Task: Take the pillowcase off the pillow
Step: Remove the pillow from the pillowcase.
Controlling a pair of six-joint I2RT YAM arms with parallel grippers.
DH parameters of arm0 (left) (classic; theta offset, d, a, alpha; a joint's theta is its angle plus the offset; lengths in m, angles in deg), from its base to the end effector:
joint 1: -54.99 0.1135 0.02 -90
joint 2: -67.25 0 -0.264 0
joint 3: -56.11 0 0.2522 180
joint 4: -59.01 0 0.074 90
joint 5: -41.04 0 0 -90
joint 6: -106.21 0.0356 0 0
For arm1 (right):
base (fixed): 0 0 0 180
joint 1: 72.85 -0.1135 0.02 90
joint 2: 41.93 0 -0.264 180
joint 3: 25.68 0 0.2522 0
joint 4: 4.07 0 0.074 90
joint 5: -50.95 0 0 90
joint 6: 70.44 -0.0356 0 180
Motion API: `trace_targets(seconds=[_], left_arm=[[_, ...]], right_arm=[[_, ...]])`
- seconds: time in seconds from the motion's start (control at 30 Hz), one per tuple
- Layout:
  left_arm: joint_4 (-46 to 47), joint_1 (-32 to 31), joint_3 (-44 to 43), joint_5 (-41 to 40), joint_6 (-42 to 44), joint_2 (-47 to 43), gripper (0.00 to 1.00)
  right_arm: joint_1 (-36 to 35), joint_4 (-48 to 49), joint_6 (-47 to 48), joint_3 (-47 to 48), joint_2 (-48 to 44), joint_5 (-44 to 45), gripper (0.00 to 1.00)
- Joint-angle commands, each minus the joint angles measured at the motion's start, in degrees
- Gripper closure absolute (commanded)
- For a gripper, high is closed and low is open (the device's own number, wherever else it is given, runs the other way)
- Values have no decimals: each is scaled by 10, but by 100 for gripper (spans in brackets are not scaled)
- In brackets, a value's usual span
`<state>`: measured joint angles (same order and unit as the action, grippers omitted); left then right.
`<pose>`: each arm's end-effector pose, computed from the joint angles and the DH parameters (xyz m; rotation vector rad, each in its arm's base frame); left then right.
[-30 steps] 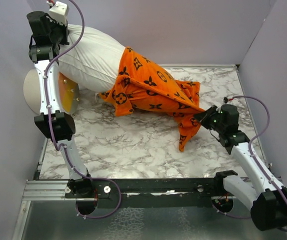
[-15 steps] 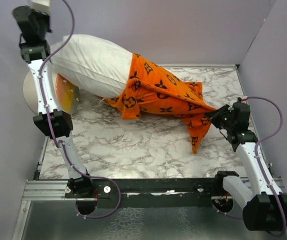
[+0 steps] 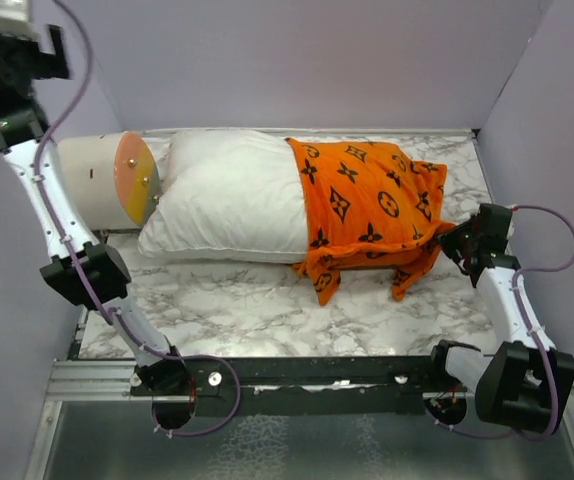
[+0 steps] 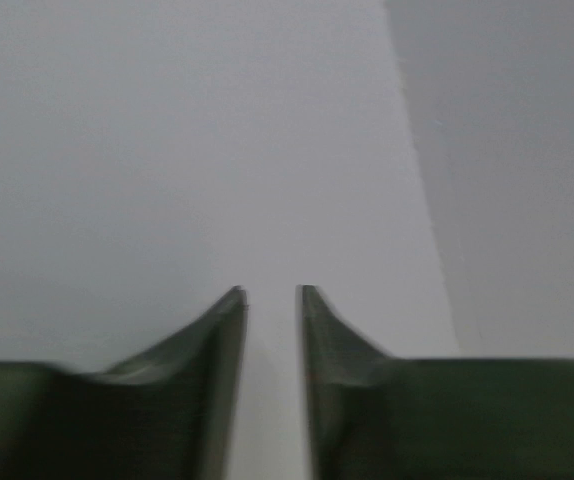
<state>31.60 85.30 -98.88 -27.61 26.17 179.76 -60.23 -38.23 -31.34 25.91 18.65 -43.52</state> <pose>0.3610 0.1960 0.5556 0.0848 1.3319 0.3528 0.2146 -0.0452 0.2292 1.2081 2.0273 0.4222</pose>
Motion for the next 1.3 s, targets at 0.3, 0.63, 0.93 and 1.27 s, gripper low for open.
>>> trace_targets(seconds=[0.3, 0.63, 0.93, 1.27], left_arm=[[-427, -259, 109, 61, -71, 52, 1], [-476, -290, 83, -53, -96, 153, 1], [-461, -315, -38, 279, -112, 223, 39], [-352, -315, -140, 313, -155, 213, 100]], right_arm=[[3, 20, 66, -18, -17, -17, 99], [-16, 43, 115, -2, -39, -55, 80], [-33, -49, 182, 188, -29, -10, 33], [-60, 22, 201, 352, 245, -134, 21]])
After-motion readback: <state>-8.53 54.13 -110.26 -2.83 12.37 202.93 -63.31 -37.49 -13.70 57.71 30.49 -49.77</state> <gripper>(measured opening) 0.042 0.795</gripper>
